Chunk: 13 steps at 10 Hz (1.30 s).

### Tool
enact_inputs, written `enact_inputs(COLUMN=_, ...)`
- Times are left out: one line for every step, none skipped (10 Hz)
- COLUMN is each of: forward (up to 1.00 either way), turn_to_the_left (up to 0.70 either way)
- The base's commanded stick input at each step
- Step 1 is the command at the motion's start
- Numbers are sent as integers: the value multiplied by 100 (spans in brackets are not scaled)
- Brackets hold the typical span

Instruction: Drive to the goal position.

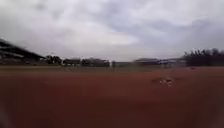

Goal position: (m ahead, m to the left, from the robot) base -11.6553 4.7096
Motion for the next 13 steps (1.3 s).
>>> enact_inputs(forward=-43, turn_to_the_left=-27)
enact_inputs(forward=-68, turn_to_the_left=-31)
enact_inputs(forward=-69, turn_to_the_left=-32)
enact_inputs(forward=-69, turn_to_the_left=-32)
enact_inputs(forward=-69, turn_to_the_left=-23)
enact_inputs(forward=-69, turn_to_the_left=-2)
enact_inputs(forward=-69, turn_to_the_left=0)
enact_inputs(forward=-69, turn_to_the_left=0)
enact_inputs(forward=-69, turn_to_the_left=0)
enact_inputs(forward=-69, turn_to_the_left=0)
enact_inputs(forward=-70, turn_to_the_left=0)
enact_inputs(forward=-70, turn_to_the_left=0)
enact_inputs(forward=-70, turn_to_the_left=0)
